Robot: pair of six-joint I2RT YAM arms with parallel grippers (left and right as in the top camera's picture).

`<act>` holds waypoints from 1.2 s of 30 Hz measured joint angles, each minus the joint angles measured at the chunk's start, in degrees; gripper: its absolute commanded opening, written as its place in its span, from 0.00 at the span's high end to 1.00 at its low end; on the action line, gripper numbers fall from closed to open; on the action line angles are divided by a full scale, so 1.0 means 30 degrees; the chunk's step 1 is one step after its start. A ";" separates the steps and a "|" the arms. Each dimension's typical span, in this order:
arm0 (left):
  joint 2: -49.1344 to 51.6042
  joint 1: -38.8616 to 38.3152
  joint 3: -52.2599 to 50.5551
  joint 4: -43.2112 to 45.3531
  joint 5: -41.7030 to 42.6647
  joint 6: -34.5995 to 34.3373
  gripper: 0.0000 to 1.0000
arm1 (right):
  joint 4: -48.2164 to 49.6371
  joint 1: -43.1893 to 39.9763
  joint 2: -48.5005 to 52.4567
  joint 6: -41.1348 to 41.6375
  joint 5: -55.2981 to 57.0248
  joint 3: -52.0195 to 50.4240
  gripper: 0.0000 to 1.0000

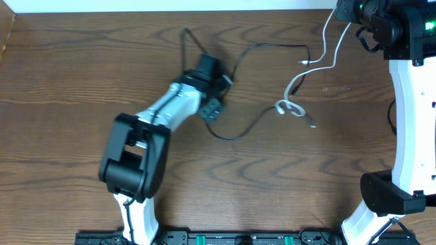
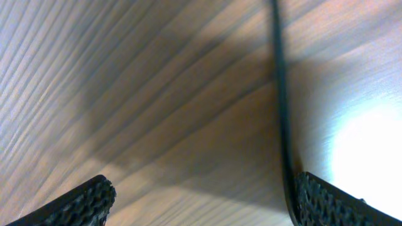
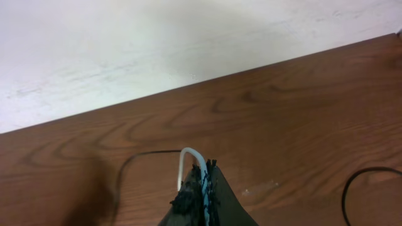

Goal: Untangle cables

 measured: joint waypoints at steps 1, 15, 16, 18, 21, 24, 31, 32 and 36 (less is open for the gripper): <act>-0.0022 0.0619 0.0007 -0.0109 -0.0073 -0.0073 0.07 | -0.0036 0.0000 0.0000 0.0000 0.0007 0.0000 0.99; -0.0044 0.7308 0.0036 -0.0787 -0.0474 -0.2251 0.07 | -0.0641 -0.0597 0.0000 -0.0452 0.1056 0.0000 0.99; -0.0044 0.7519 0.0036 -0.0809 -0.0459 -0.2382 0.07 | -0.0707 -0.0714 0.0000 -0.0481 0.1195 0.0000 0.99; -0.0044 0.8072 0.0036 -0.0838 -0.0474 -0.2849 0.07 | -0.0969 -0.1282 0.0000 -0.0517 0.1792 0.0000 0.99; -0.0044 0.8510 0.0029 -0.0845 -0.0474 -0.3220 0.07 | -0.1392 -0.2069 0.0000 -0.0576 0.2514 0.0000 0.99; -0.0044 0.8641 0.0029 -0.0838 -0.0481 -0.3359 0.07 | -0.1705 -0.3016 0.0000 -0.0794 0.3002 0.0000 0.99; -0.0051 0.8641 0.0029 -0.0845 -0.0488 -0.3366 0.07 | -0.2295 -0.3395 0.0000 -0.1326 0.8021 0.0000 0.99; -0.0044 0.8641 0.0029 -0.0845 -0.0481 -0.3366 0.07 | -0.2288 -0.3395 0.0000 -0.1348 0.8990 0.0000 0.99; -0.0044 0.8663 0.0029 -0.0838 -0.0379 -0.3366 0.07 | -0.1945 -0.3402 0.0000 -0.1413 1.2917 0.0000 0.99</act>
